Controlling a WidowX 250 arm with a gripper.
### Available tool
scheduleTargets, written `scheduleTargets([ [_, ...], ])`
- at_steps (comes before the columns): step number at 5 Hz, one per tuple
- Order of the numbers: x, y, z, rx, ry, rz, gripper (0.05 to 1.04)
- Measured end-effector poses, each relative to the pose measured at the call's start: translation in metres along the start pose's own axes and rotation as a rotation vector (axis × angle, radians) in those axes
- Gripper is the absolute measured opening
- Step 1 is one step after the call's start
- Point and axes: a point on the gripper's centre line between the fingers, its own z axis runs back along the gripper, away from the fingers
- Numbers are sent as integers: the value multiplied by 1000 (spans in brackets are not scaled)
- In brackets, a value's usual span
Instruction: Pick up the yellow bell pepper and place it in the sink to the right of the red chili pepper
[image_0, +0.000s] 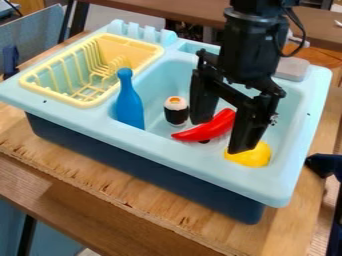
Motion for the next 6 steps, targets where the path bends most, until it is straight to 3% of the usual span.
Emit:
scheduleTargets([
  [3,26,7,-18,-24,-3,-74,1001],
  [4,33,6,-20,-32,-5,-86,951],
  [6,36,-5,-19,-21,6,-113,370],
])
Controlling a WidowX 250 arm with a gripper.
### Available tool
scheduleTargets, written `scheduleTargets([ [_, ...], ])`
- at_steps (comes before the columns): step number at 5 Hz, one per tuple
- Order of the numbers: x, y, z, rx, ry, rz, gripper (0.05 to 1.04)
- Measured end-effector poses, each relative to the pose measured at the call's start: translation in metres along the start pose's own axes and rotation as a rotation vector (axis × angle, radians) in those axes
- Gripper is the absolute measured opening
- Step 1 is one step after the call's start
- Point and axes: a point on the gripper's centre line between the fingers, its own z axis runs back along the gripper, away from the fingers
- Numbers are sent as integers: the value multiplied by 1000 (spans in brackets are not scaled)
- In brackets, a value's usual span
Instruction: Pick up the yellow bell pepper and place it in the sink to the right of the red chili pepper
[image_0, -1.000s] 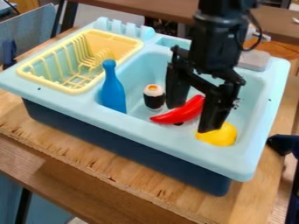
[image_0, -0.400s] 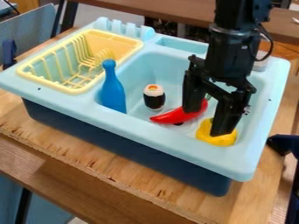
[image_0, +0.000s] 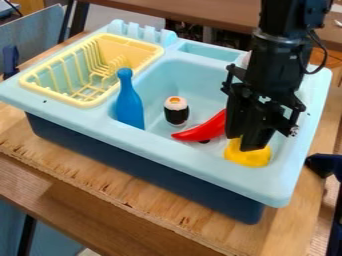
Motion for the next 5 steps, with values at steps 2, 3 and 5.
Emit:
scheduleTargets([
  [2,-2,-4,0,15,21,-37,85],
  [3,-3,-1,0,10,23,-26,84],
  [5,7,29,52,105,-88,-21,84],
])
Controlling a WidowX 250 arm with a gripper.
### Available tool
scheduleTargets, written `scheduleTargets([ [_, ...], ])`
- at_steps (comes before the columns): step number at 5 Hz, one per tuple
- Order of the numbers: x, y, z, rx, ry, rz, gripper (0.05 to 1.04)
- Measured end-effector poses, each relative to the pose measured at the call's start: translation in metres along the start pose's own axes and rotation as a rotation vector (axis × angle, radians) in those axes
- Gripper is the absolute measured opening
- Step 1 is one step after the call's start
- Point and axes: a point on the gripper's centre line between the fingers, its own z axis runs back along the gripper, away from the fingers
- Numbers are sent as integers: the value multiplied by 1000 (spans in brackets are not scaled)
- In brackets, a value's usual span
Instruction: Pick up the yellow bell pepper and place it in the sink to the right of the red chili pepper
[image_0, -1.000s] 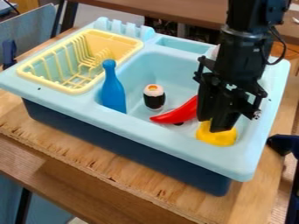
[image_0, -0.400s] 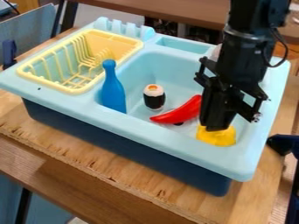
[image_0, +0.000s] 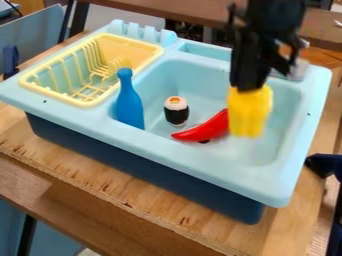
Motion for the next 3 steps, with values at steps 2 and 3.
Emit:
scheduleTargets([
  [2,25,17,-12,-11,14,-16,84],
  [3,36,22,-34,-48,30,-19,84],
])
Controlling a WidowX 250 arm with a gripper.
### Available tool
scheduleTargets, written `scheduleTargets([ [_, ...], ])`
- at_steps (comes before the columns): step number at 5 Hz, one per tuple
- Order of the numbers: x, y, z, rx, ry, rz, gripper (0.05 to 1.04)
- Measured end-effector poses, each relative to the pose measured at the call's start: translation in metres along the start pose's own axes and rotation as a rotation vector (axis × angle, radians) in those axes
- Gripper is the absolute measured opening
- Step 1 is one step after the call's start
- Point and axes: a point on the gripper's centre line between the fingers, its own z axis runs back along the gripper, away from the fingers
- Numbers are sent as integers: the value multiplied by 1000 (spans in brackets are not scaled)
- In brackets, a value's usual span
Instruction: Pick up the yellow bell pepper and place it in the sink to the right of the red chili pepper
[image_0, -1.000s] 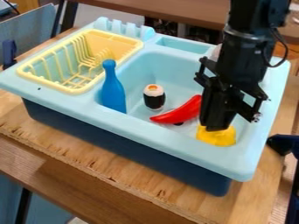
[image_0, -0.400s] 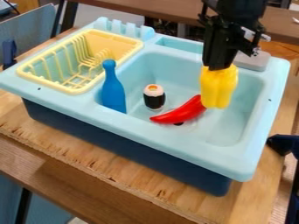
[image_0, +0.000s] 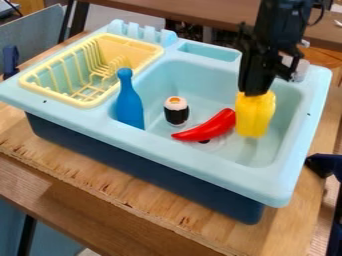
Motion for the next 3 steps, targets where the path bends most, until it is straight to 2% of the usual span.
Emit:
scheduleTargets([
  [1,15,4,-9,-16,2,-15,84],
  [3,35,10,-9,-43,-44,-12,84],
])
